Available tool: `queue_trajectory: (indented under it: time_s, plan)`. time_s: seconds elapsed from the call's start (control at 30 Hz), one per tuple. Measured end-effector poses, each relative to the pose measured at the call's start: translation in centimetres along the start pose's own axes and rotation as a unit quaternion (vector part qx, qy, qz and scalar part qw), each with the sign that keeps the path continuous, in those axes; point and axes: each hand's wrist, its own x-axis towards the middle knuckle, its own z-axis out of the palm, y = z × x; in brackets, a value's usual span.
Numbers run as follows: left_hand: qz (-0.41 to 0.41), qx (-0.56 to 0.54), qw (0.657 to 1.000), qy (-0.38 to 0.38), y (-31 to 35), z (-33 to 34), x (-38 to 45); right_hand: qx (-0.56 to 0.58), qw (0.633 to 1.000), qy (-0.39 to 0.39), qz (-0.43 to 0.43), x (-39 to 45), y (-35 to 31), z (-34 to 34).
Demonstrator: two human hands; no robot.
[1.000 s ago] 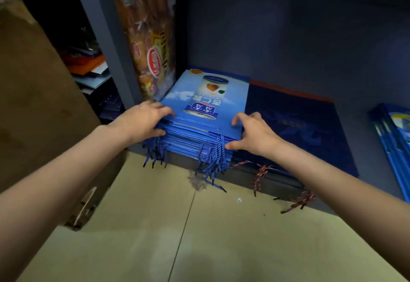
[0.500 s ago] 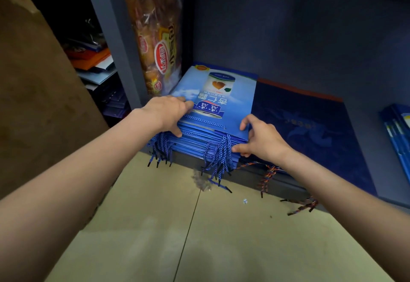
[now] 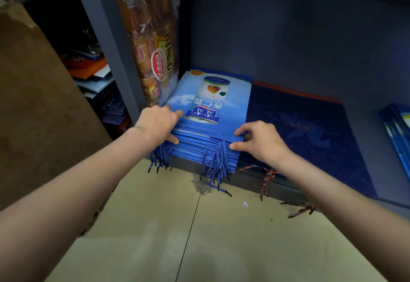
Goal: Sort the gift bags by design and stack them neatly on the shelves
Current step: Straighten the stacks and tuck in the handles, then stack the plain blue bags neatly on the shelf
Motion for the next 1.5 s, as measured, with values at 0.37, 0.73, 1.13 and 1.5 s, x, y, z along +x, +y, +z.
queue_trajectory:
  time_s: [0.37,0.73,1.13,1.5]
  plan:
    - [0.008,-0.014,1.0,-0.02,0.6,-0.6,-0.8,0.009,0.999,-0.027,-0.029,-1.0,0.5,-1.0]
    - [0.056,-0.103,0.962,0.246,4.3,3.8,-6.7,-0.107,0.985,-0.059,-0.123,-3.4,2.2,-4.6]
    - [0.053,-0.109,0.986,0.113,7.4,2.0,-9.2,-0.142,0.973,-0.094,-0.159,-3.8,1.5,-5.8]
    - [0.224,-0.01,0.962,0.157,18.4,-8.7,-6.1,-0.214,0.969,-0.112,0.047,-12.6,17.1,-16.3]
